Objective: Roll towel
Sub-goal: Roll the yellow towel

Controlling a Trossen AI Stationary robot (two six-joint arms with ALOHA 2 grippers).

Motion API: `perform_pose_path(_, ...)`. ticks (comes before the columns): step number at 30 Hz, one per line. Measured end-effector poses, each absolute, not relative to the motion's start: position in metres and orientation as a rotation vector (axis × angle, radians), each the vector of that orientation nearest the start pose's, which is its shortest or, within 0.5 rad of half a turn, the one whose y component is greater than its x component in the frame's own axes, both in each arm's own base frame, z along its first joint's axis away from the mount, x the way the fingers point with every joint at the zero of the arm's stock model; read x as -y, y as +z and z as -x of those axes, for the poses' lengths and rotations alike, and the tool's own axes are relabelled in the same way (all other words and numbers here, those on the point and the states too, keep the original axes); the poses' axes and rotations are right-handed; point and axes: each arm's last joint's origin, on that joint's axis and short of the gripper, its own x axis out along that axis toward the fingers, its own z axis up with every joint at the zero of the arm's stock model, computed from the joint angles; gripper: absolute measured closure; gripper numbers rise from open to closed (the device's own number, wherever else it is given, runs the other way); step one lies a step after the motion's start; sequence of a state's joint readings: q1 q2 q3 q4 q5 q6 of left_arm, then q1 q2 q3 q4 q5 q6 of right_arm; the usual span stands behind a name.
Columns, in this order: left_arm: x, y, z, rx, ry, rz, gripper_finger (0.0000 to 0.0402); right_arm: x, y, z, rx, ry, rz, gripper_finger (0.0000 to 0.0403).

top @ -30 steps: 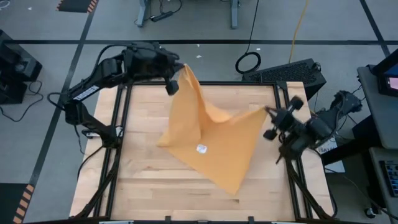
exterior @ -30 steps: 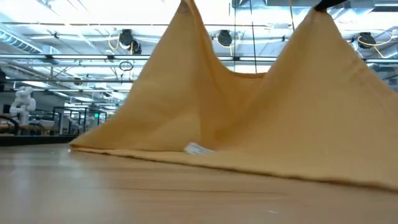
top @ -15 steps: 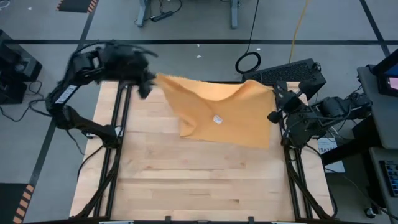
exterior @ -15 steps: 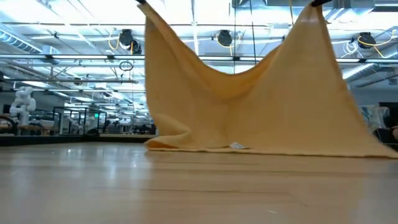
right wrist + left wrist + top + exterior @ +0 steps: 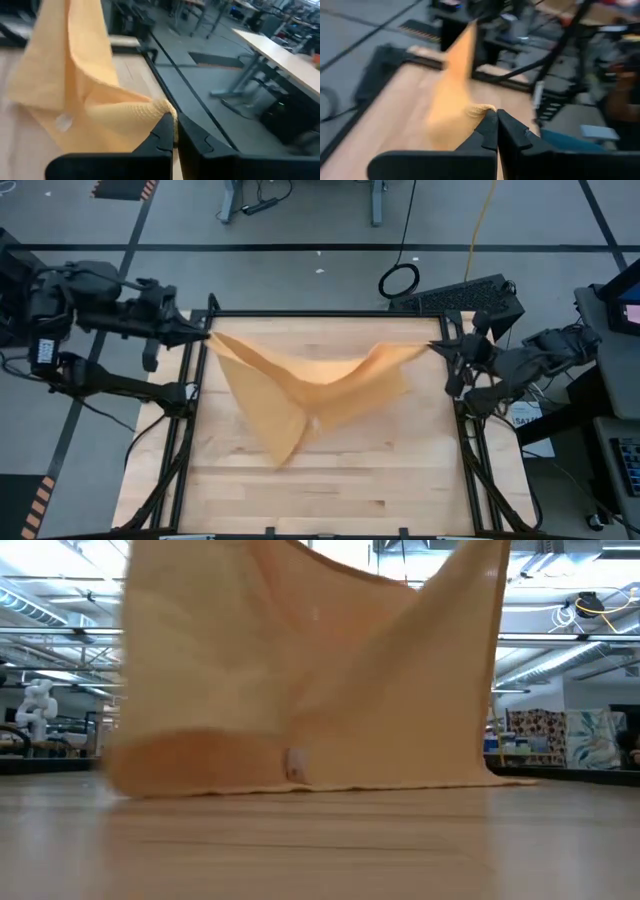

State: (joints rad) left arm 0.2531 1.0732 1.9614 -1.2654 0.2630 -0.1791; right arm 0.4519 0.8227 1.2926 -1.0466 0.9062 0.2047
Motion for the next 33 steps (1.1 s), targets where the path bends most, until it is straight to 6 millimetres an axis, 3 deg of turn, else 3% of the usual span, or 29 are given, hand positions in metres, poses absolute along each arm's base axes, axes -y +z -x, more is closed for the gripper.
perform_pose_path(5, -0.021, 0.509, -0.089, -0.550, 0.216, 0.268, 0.0401, -0.025, 0.417, -0.104, -0.401, -0.497, 0.163, 0.0403)
perform_pose_path(10, -0.032, 0.481, -0.120, -0.723, 0.328, 0.237, 0.0401, -0.025, 0.402, -0.118, -0.469, -0.574, 0.202, 0.0403)
perform_pose_path(18, -0.055, 0.431, -0.169, -1.036, 0.624, 0.017, 0.0402, -0.018, 0.365, -0.146, -0.624, -0.693, 0.279, 0.0403)
perform_pose_path(24, -0.063, 0.391, -0.194, -1.225, 0.629, -0.042, 0.0402, -0.012, 0.332, -0.157, -0.735, -0.749, 0.322, 0.0403)
perform_pose_path(29, -0.064, 0.357, -0.202, -1.360, 0.614, -0.029, 0.0395, -0.009, 0.311, -0.159, -0.797, -0.749, 0.334, 0.0403)
perform_pose_path(33, -0.071, 0.353, -0.197, -1.322, 0.941, -0.147, 0.0392, -0.004, 0.303, -0.162, -0.754, -0.858, 0.383, 0.0403)
